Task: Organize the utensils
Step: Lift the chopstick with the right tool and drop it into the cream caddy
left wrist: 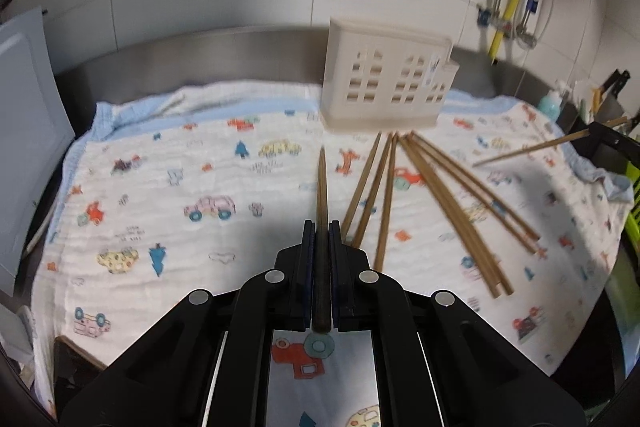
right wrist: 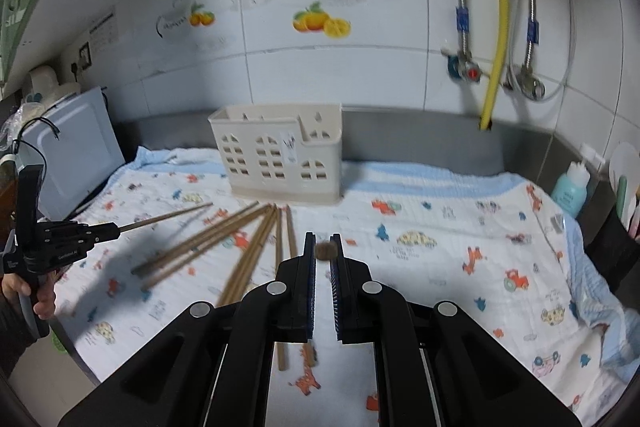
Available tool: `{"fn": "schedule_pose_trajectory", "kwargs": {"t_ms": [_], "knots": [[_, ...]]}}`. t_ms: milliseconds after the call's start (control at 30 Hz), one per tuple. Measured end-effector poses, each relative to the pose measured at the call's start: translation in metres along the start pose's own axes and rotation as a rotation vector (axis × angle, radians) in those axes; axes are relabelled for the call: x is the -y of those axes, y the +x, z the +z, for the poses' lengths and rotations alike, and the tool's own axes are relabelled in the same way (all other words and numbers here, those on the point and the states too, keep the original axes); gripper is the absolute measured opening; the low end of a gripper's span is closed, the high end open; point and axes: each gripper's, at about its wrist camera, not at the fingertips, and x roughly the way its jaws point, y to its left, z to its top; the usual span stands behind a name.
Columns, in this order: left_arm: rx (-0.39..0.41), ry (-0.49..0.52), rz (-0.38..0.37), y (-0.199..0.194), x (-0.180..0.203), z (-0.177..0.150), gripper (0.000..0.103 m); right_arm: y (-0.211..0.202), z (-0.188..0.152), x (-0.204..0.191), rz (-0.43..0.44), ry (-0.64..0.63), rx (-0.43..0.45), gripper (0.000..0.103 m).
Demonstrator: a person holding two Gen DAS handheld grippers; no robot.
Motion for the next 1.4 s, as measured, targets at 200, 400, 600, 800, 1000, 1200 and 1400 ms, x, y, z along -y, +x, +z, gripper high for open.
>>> {"fn": "schedule_pose_trajectory", "kwargs": {"t_ms": [200,400,600,800,1000,1200,1400], "knots": [[0.071,0.014,-0.038,-0.020,0.009,0.020,0.005,-0.003,0.017,-0.008,0.015,-0.014,0.016,0.007],[0.089,0.054,-0.044,-0.024,0.019,0.036,0.005,-0.004,0.034,-0.007,0.017,-0.017,0.023,0.007],[0.115,0.083,-0.065,-0.031,0.029,0.059,0.005,-0.009,0.078,-0.002,0.013,-0.037,0.052,0.007],[0.121,0.113,-0.065,-0.029,0.036,0.075,0.005,-0.009,0.130,-0.003,0.012,-0.073,0.076,0.007],[0.134,0.113,-0.065,-0.029,0.036,0.094,0.005,0.032,0.165,-0.011,-0.007,-0.124,0.016,0.007],[0.189,0.136,-0.068,-0.042,0.043,0.128,0.005,0.079,0.174,-0.022,-0.021,-0.173,-0.092,0.007],[0.280,0.175,-0.066,-0.058,0.060,0.168,0.005,0.105,0.175,-0.025,-0.040,-0.202,-0.169,0.007]]}}
